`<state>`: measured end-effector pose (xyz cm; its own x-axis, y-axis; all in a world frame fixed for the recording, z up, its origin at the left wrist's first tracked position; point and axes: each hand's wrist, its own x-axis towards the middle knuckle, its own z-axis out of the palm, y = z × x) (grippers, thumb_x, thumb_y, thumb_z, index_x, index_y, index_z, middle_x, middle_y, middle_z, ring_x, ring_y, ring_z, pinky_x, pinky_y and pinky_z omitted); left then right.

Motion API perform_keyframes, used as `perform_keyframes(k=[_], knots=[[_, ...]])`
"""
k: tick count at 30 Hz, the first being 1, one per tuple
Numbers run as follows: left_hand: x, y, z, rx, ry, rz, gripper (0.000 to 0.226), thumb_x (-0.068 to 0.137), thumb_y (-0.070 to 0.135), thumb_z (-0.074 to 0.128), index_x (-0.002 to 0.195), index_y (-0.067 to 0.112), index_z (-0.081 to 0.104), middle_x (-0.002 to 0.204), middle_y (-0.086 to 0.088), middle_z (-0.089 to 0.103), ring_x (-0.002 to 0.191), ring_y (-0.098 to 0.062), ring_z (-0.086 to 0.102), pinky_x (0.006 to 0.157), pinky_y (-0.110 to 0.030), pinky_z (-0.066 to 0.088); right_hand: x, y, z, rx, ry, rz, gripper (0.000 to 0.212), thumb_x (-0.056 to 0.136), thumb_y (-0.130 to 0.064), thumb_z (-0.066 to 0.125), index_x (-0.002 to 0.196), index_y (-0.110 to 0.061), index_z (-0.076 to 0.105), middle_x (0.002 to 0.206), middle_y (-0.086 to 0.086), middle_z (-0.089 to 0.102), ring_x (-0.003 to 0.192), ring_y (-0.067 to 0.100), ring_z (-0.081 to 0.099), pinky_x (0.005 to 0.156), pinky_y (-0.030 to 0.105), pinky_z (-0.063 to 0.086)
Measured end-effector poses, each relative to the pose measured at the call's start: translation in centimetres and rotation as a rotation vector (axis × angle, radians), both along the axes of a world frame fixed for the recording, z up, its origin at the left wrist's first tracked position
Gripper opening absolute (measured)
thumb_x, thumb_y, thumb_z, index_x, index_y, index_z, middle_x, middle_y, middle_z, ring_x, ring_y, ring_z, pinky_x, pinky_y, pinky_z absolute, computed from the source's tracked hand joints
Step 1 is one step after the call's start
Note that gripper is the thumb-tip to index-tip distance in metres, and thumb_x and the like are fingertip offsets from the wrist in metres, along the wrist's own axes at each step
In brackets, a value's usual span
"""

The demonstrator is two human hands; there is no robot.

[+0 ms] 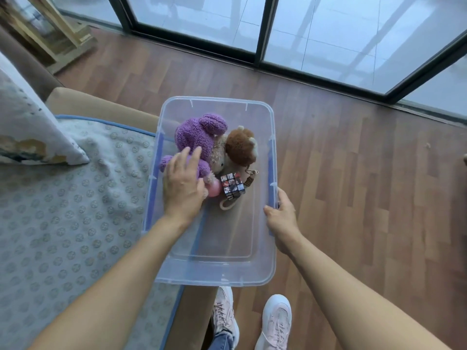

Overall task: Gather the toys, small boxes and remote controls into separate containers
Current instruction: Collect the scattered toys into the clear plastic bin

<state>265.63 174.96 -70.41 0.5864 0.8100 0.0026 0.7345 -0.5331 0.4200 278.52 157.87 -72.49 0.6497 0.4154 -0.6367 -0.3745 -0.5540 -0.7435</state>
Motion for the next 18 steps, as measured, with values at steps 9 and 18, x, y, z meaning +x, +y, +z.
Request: perform_keyframes(k=[9,18], knots=[[-5.5,0.7,1.3,-1.036,-0.239,0.416,0.079,0.084,-0.011,0.055,0.149,0.024,0.028,0.144,-0.006,0.044,0.126,-0.023,0.047,0.101,-0.041,0.038,1.7,-6.0,4.8,-0.012,0.066,-0.081,0.051,0.091,0.010,0.047,0.122,-0.030,0.054,0.093,0.004,0.067,0.070,0.011,0.065,0.052,0.019,0.052],[1.9,-8.9,4.1,-1.169,-0.326,0.293,0.087,0.077,-0.026,0.039,0.141,0.034,0.040,0.122,-0.013,0.057,0.097,-0.030,0.055,0.070,-0.037,0.045,4.1,-18.3,7.0,-0.075,-0.039,-0.245,0.060,0.089,0.007,0.048,0.139,-0.026,0.046,0.130,0.012,0.060,0.117,0.032,0.059,0.100,0.049,0.048]])
